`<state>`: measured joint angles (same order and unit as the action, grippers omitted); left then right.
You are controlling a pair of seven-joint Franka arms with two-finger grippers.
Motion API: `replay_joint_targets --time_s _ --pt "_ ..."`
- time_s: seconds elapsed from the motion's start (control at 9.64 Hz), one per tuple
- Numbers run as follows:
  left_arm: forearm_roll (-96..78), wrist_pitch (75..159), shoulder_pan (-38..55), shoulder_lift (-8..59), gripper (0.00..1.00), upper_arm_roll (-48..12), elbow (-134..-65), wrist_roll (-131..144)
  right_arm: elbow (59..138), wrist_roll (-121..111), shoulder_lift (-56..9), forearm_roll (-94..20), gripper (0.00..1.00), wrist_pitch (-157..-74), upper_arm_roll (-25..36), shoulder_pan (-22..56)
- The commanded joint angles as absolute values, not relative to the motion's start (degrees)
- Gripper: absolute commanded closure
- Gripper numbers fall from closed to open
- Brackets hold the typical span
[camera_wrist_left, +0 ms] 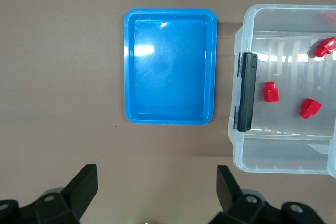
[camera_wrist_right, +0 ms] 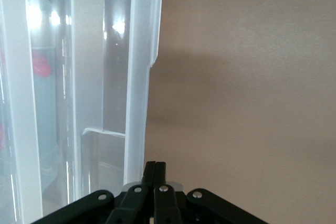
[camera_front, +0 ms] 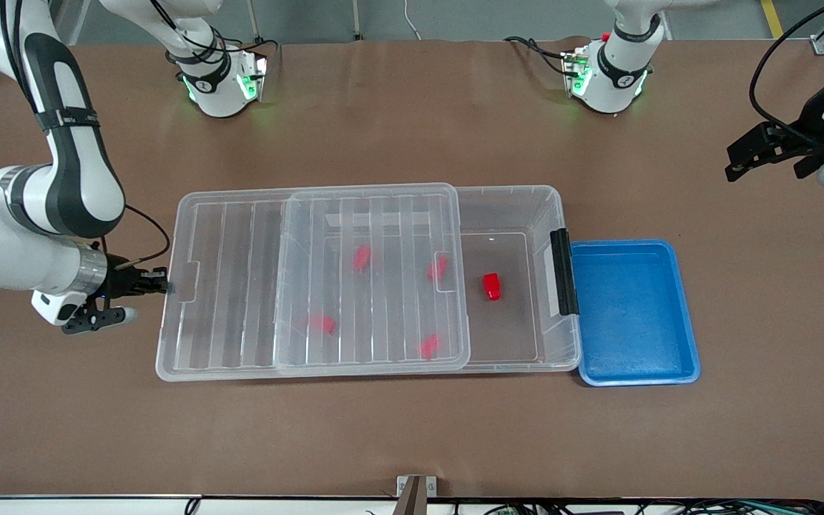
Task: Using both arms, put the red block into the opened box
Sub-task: 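Push the lid with the right gripper to slide it shut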
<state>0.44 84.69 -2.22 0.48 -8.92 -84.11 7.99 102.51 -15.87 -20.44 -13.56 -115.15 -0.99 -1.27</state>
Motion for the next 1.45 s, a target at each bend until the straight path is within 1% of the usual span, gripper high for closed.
replay_joint_targets --time_s 0.0,0.62,1.35 --pt "-0.4 86.0 -2.4 0.7 0.00 -8.8 -86.2 7.7 102.1 -12.6 -20.7 -14.9 1.00 -115.5 -3.5 -1.8" --pt "-0.2 86.3 -2.2 1.3 0.00 -8.9 -86.0 7.6 99.9 -3.1 -22.5 -14.8 1.00 -115.9 -8.1 -0.1" --pt "-0.4 86.0 -3.5 0.7 0.00 -8.8 -86.1 5.6 98.5 2.7 -23.0 -14.4 1.00 -116.0 -11.2 0.6"
